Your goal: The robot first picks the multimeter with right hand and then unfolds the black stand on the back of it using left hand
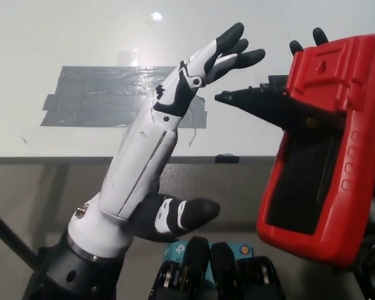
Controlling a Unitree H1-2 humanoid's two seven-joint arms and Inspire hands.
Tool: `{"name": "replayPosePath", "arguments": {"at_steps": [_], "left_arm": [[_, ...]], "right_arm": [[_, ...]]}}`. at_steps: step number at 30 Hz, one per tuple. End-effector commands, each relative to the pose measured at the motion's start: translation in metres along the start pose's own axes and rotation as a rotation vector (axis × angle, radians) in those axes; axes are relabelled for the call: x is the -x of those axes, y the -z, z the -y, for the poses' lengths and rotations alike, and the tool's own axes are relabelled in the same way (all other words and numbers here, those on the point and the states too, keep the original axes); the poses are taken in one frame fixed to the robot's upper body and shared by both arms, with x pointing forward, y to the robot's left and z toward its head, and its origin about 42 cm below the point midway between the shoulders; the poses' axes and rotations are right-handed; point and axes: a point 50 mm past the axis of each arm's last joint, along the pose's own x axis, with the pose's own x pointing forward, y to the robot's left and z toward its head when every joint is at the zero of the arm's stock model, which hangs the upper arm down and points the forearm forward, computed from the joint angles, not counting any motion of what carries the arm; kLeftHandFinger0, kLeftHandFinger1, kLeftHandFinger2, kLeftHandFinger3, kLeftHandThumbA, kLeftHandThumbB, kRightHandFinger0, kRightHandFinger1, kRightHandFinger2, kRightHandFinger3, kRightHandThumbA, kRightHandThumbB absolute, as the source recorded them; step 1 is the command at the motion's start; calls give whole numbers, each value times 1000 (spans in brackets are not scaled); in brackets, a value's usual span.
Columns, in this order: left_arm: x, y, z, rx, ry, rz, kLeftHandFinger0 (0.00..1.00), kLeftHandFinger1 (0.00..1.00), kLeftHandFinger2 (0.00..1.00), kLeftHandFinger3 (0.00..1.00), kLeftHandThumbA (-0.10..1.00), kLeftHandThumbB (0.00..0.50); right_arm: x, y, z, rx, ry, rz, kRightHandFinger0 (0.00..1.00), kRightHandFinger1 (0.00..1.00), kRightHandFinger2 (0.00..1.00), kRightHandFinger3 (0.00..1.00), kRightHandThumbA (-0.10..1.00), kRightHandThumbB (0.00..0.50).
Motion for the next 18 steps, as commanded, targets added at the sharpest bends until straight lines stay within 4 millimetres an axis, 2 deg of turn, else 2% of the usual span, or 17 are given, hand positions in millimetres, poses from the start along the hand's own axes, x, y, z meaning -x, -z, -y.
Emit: {"name": "replayPosePath", "arguments": {"at_steps": [1, 3, 7, 8, 12, 13, 15, 18], "left_arm": [[-4, -4, -4, -15, -2, 40, 1000, 936, 857, 1000, 1000, 400], [-4, -5, -4, -8, 3, 37, 1000, 932, 859, 1000, 1000, 399], [-5, -8, -3, -7, -1, 60, 1000, 855, 836, 1000, 1000, 369], [-4, -9, -2, -4, -3, 64, 1000, 850, 834, 1000, 1000, 379], [-3, -15, -1, -9, -2, 84, 1000, 813, 820, 1000, 1000, 359], [-3, -16, -1, -15, -3, 89, 1000, 811, 821, 1000, 1000, 355], [-2, -18, -1, -17, -4, 101, 1000, 780, 812, 1000, 1000, 333], [-2, -22, 0, -1, -7, 96, 1000, 757, 795, 1000, 1000, 348]], "right_arm": [[-5, -8, -23, -38, -136, 54, 0, 0, 93, 84, -100, 178], [-4, -10, -24, -25, -153, 52, 0, 0, 90, 71, -100, 174], [-7, -12, -24, -12, -157, 50, 0, 0, 96, 50, -100, 166], [-7, -13, -24, -15, -155, 51, 0, 0, 106, 43, -100, 168], [-7, -13, -21, -15, -146, 54, 0, 0, 354, 54, -100, 160], [-7, -14, -20, 0, -140, 56, 0, 0, 369, 61, -100, 160], [-7, -14, -19, 8, -119, 61, 0, 0, 359, 87, -100, 170], [-7, -14, -19, 9, -117, 61, 0, 0, 333, 107, -100, 162]]}}
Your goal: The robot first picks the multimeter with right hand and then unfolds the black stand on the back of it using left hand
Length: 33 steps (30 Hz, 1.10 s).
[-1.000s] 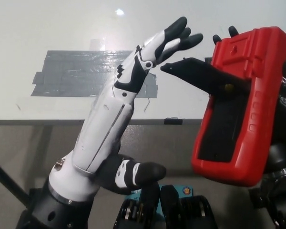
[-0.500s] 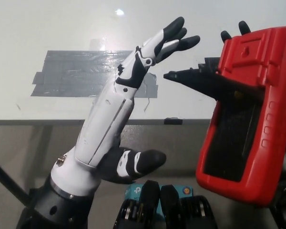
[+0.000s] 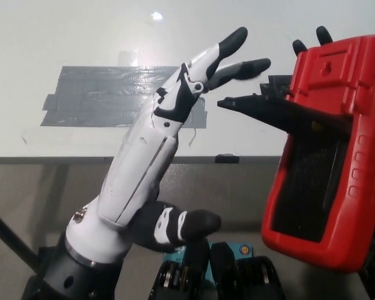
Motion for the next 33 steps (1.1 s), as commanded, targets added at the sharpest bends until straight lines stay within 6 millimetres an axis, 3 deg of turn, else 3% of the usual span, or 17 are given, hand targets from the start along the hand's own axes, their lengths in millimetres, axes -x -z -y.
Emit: {"name": "replayPosePath", "arguments": {"at_steps": [1, 9, 12, 14, 16, 19, 21, 22, 23, 26, 28, 29, 31, 32, 33], "left_arm": [[-3, -15, 0, 2, -15, 61, 1000, 753, 793, 1000, 1000, 349], [-2, -21, 2, 32, -2, 55, 1000, 715, 789, 1000, 1000, 374], [0, -22, 2, 45, 8, 58, 1000, 729, 781, 1000, 1000, 357], [1, -22, 2, 56, 13, 61, 1000, 735, 781, 1000, 1000, 345], [2, -22, 4, 68, 18, 59, 1000, 742, 787, 1000, 1000, 340], [4, -21, 5, 65, 28, 57, 1000, 729, 777, 1000, 1000, 331], [5, -19, 5, 64, 39, 59, 1000, 744, 783, 1000, 1000, 322], [6, -18, 6, 72, 46, 55, 1000, 776, 801, 1000, 1000, 324], [7, -18, 7, 71, 48, 52, 1000, 777, 802, 1000, 1000, 324], [10, -18, 9, 51, 59, 47, 1000, 772, 819, 1000, 1000, 313], [11, -18, 9, 49, 63, 46, 1000, 786, 827, 1000, 1000, 317], [13, -18, 10, 42, 70, 46, 1000, 807, 834, 1000, 1000, 311], [15, -17, 12, 35, 73, 53, 1000, 843, 851, 1000, 1000, 319], [16, -17, 14, 28, 70, 54, 1000, 868, 846, 1000, 1000, 323], [17, -17, 14, 26, 69, 54, 1000, 875, 844, 1000, 1000, 322]], "right_arm": [[-8, -10, -17, 0, -97, 65, 0, 0, 333, 107, -100, 162], [-11, -12, -16, -14, -103, 78, 0, 0, 421, 133, -100, 141], [-13, -13, -16, -6, -105, 82, 0, 16, 522, 144, -100, 135], [-13, -13, -17, -1, -95, 81, 0, 1, 471, 155, -100, 153], [-14, -13, -19, -19, -93, 86, 0, 0, 359, 172, -100, 154], [-15, -14, -20, -32, -100, 92, 0, 0, 339, 135, -100, 157], [-15, -14, -22, -32, -88, 103, 0, 0, 391, 119, -100, 162], [-14, -13, -27, -44, -75, 125, 0, 9, 492, 108, -100, 153], [-14, -12, -28, -45, -73, 134, 0, 18, 523, 105, -100, 145], [-14, -10, -36, -79, -51, 173, 0, 135, 730, 124, -100, 136], [-14, -9, -38, -77, -48, 178, 0, 214, 790, 133, -100, 120], [-14, -8, -41, -89, -41, 186, 0, 300, 902, 135, -100, 107], [-14, -8, -47, -94, 1, 221, 0, 357, 960, 219, -100, 116], [-13, -7, -49, -93, 15, 231, 0, 365, 953, 419, -100, 117], [-13, -7, -50, -94, 20, 234, 0, 376, 953, 709, -100, 122]]}}
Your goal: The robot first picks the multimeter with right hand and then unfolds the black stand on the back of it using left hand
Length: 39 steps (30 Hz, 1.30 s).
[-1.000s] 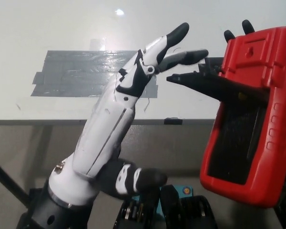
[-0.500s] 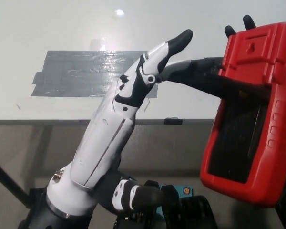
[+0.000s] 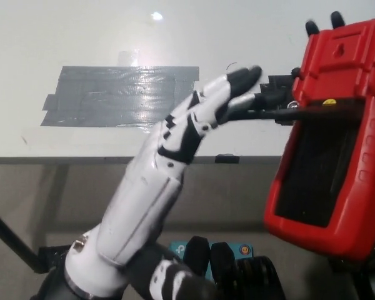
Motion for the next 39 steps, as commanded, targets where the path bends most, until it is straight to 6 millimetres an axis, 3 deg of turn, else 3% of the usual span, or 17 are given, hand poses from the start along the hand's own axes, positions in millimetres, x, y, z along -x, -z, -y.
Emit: {"name": "replayPosePath", "arguments": {"at_steps": [1, 2, 7, 8, 12, 14, 18, 20, 26, 27, 28, 29, 34, 39], "left_arm": [[5, -3, 6, -39, 30, 11, 1000, 939, 848, 1000, 1000, 331], [7, -4, 9, -42, 26, 9, 1000, 975, 854, 1000, 1000, 340], [12, -6, 19, -48, 14, 18, 1000, 964, 892, 1000, 1000, 348], [14, -6, 22, -56, 3, 24, 1000, 955, 872, 1000, 1000, 347], [20, -1, 34, -136, -83, 73, 1000, 847, 810, 1000, 1000, 326], [23, 0, 39, -141, -100, 66, 1000, 864, 824, 1000, 1000, 333], [28, -2, 52, -92, -147, 24, 1000, 1000, 942, 1000, 1000, 351], [30, -2, 57, -126, -153, 15, 1000, 1000, 995, 1000, 1000, 375], [33, -2, 63, -181, -174, -4, 1000, 1000, 1000, 1000, 1000, 392], [36, 0, 65, -257, -166, 13, 1000, 1000, 1000, 1000, 1000, 357], [38, 0, 67, -235, -163, 5, 1000, 1000, 1000, 1000, 1000, 380], [40, 1, 69, -215, -157, -9, 1000, 1000, 1000, 1000, 1000, 392], [47, 4, 65, -231, -152, -24, 1000, 1000, 1000, 1000, 1000, 358], [50, 6, 59, -207, -174, -59, 1000, 1000, 1000, 1000, 1000, 369]], "right_arm": [[-7, -9, -31, -44, -37, 138, 0, 372, 945, 877, -100, 106], [-7, -9, -33, -53, -26, 154, 0, 395, 934, 1000, -100, 92], [-9, -9, -39, -89, 23, 195, 0, 441, 888, 1000, -100, 90], [-9, -9, -40, -89, 52, 211, 0, 425, 872, 1000, -100, 118], [-16, -7, -49, -146, 99, 256, 0, 296, 865, 1000, -100, 79], [-18, -6, -51, -164, 102, 267, 0, 305, 869, 1000, -100, 72], [-23, -2, -58, -194, 134, 305, 0, 327, 850, 1000, -100, 76], [-26, 1, -61, -195, 144, 318, 0, 336, 847, 1000, -100, 77], [-32, 3, -67, -225, 162, 342, 0, 385, 851, 1000, -100, 73], [-32, 4, -69, -230, 169, 345, 0, 383, 839, 1000, -100, 65], [-32, 4, -69, -236, 178, 347, 0, 386, 839, 1000, -100, 73], [-32, 4, -69, -233, 186, 352, 0, 384, 835, 1000, -100, 75], [-34, 4, -61, -213, 203, 358, 0, 389, 818, 1000, -100, 62], [-35, 1, -50, -161, 221, 353, 0, 400, 786, 1000, -100, 50]]}}
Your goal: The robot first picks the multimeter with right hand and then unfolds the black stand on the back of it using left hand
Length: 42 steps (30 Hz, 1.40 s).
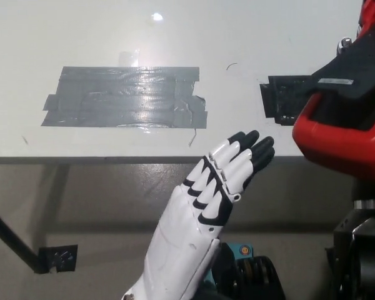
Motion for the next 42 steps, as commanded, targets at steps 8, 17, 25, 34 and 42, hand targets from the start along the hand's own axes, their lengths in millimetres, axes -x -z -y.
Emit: {"name": "replayPosePath", "arguments": {"at_steps": [8, 17, 25, 34, 42], "left_arm": [[4, 10, -28, -75, -108, 22, 1000, 980, 956, 1000, 1000, 319], [41, 21, -38, -106, -42, -47, 1000, 1000, 1000, 1000, 1000, 267], [69, 31, -44, -122, 9, -133, 1000, 1000, 1000, 1000, 1000, 258], [84, 31, -41, -131, 35, -177, 1000, 1000, 1000, 1000, 1000, 229], [86, 33, -36, -144, 55, -167, 1000, 972, 1000, 1000, 1000, 195]], "right_arm": [[-48, -25, 31, 269, -22, 91, 0, 398, 892, 1000, -100, 19], [-123, -50, 79, 851, 31, 232, 0, 196, 839, 859, -100, 110], [-194, -54, 106, 1600, 33, 262, 0, 262, 745, 810, -100, 159], [-235, -38, 133, 2017, -100, 49, 0, 228, 672, 951, -100, 172], [-258, -28, 150, 2147, -175, -86, 0, 345, 845, 925, -100, 174]]}}
